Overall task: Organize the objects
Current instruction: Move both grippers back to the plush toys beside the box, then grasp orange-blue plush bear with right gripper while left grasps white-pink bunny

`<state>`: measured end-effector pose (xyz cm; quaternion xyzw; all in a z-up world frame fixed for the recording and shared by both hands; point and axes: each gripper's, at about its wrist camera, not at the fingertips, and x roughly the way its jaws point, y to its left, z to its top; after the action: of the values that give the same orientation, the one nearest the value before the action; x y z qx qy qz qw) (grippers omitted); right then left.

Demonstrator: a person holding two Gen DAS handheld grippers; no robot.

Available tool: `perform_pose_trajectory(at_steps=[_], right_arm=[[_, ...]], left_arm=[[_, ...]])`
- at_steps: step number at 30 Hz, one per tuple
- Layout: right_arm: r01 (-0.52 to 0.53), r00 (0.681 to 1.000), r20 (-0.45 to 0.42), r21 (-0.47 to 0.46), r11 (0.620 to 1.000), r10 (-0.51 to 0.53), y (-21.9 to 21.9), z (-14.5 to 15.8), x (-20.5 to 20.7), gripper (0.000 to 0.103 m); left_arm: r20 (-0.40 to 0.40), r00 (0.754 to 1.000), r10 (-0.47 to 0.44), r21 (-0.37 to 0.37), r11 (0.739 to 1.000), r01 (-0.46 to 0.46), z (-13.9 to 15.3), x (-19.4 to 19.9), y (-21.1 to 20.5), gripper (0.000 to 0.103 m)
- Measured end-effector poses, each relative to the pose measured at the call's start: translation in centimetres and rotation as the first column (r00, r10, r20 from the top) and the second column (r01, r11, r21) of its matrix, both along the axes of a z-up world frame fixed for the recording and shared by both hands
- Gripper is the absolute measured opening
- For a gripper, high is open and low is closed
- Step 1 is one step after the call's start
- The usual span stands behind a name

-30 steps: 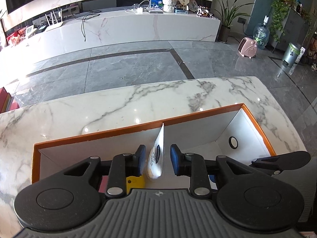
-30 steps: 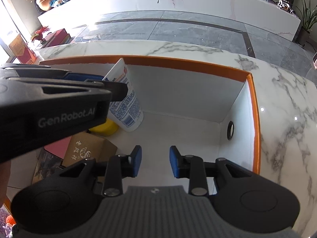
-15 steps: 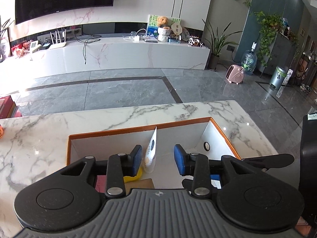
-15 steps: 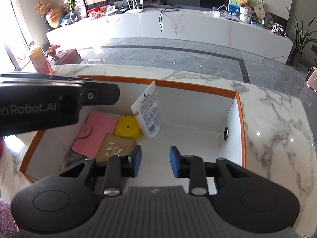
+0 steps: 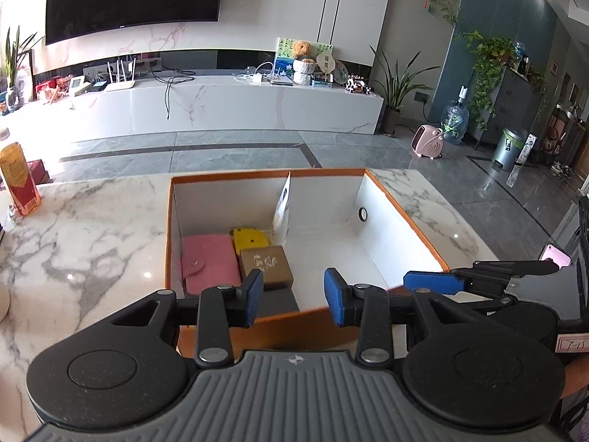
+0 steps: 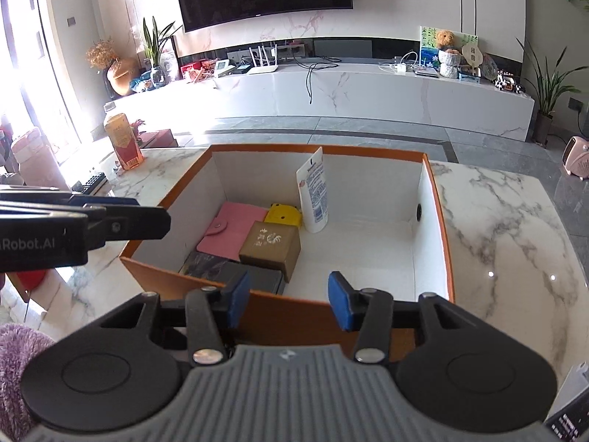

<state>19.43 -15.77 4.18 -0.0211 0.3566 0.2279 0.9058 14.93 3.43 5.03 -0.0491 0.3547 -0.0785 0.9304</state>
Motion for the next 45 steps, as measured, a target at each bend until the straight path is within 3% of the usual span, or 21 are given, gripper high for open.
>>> perform_pose_trajectory(at_steps=[7, 16, 19, 21, 39, 42, 45], right_arm=[[0.016, 0.996, -0.089, -0.010, 1.000, -0.017, -0.3, -2.6, -3.4, 0.056], [-0.043, 0.977, -0.210, -0.031, 0.999, 0.035, 0.4, -6.1, -6.0, 0.057], [-0.075, 0.966, -0.254, -0.055, 0.996, 0.059, 1.1, -7.0, -6.5, 0.066], [-0.083, 0.959, -0.278, -0.063, 0.995, 0.063, 1.4, -7.6, -6.9, 0.066], [-0.099, 0.932, -0.355, -0.067, 0.993, 0.069, 2.6, -10.0, -6.1, 0.070], [-0.102, 0.929, -0.364, -0.066, 0.993, 0.071, 2.8, -10.4, -6.0, 0.068], [-0.114, 0.917, -0.389, -0.043, 0.993, 0.088, 2.7, -10.6, -5.7, 0.046]], left_arm=[[-0.051, 0.999, 0.012, -0.024, 1.000, -0.013, -2.7, -3.0, 0.1, 0.043], [-0.149, 0.987, 0.059, -0.061, 0.996, -0.068, -5.7, -6.0, 1.3, 0.047], [-0.165, 0.984, 0.062, -0.064, 0.995, -0.074, -6.4, -6.6, 1.3, 0.048], [-0.168, 0.984, 0.064, -0.064, 0.995, -0.075, -6.6, -6.9, 1.2, 0.049], [-0.216, 0.973, 0.085, -0.120, 0.986, -0.113, -8.1, -6.2, 1.6, 0.056], [-0.222, 0.972, 0.074, -0.108, 0.989, -0.101, -8.1, -6.2, 1.5, 0.056], [-0.234, 0.972, 0.029, -0.091, 0.995, -0.052, -7.8, -6.4, 1.2, 0.056]])
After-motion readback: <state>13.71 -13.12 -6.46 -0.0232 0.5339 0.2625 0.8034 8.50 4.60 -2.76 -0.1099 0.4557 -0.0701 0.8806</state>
